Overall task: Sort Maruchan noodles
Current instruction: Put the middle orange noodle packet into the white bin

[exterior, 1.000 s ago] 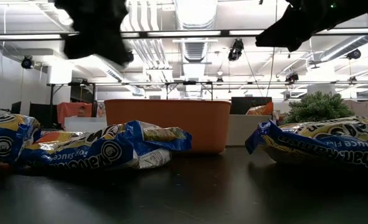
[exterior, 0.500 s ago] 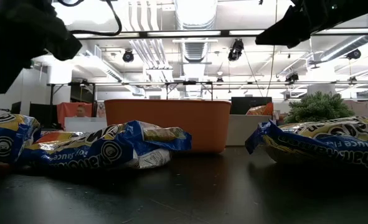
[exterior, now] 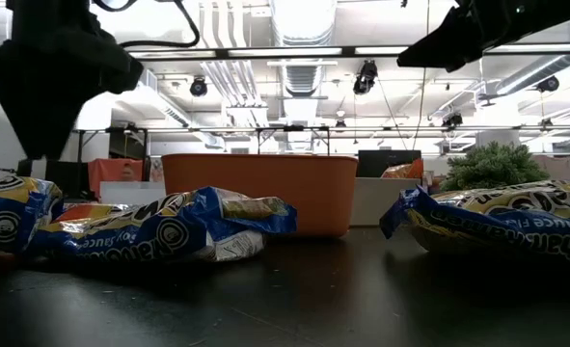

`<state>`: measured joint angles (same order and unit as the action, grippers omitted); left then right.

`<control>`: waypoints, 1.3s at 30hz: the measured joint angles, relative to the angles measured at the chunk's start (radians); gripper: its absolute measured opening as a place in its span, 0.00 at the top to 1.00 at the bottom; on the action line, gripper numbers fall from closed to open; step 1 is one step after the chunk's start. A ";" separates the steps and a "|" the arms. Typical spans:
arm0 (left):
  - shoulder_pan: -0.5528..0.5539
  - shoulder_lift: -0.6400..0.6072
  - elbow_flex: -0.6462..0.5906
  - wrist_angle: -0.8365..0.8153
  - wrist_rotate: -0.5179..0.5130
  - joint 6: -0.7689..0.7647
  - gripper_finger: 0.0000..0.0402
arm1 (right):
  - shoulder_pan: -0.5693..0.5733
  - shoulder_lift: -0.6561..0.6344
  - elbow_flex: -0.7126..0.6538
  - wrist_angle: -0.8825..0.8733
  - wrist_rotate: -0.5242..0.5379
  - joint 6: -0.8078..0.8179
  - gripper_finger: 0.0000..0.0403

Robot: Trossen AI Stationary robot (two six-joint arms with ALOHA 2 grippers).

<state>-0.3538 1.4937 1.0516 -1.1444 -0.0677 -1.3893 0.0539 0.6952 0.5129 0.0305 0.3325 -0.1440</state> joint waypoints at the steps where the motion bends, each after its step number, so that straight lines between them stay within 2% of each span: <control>1: 0.000 0.000 -0.002 0.003 -0.012 -0.007 0.51 | 0.000 0.000 0.000 0.000 0.000 -0.004 0.70; 7: -0.010 -0.017 -0.057 0.014 -0.056 -0.041 0.48 | 0.000 0.000 0.000 0.000 0.000 -0.015 0.69; 10: -0.011 -0.056 -0.102 0.069 -0.091 -0.072 0.49 | 0.000 0.000 0.000 0.000 0.000 -0.016 0.69; 16: -0.018 -0.177 -0.262 0.244 -0.108 -0.149 0.49 | 0.000 0.000 0.000 0.000 0.000 -0.014 0.70; 23: -0.023 -0.268 -0.402 0.329 -0.161 -0.274 0.49 | 0.000 0.000 0.000 0.000 0.000 -0.007 0.69; 33: -0.023 -0.267 -0.502 0.523 -0.196 -0.273 0.49 | 0.000 0.000 0.000 0.001 0.000 -0.005 0.71; 39: -0.023 -0.253 -0.501 0.536 -0.221 -0.262 0.51 | 0.000 0.000 0.000 -0.001 0.000 0.013 0.71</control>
<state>-0.3771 1.2404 0.5510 -0.6081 -0.2891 -1.6509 0.0536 0.6952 0.5129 0.0291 0.3328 -0.1307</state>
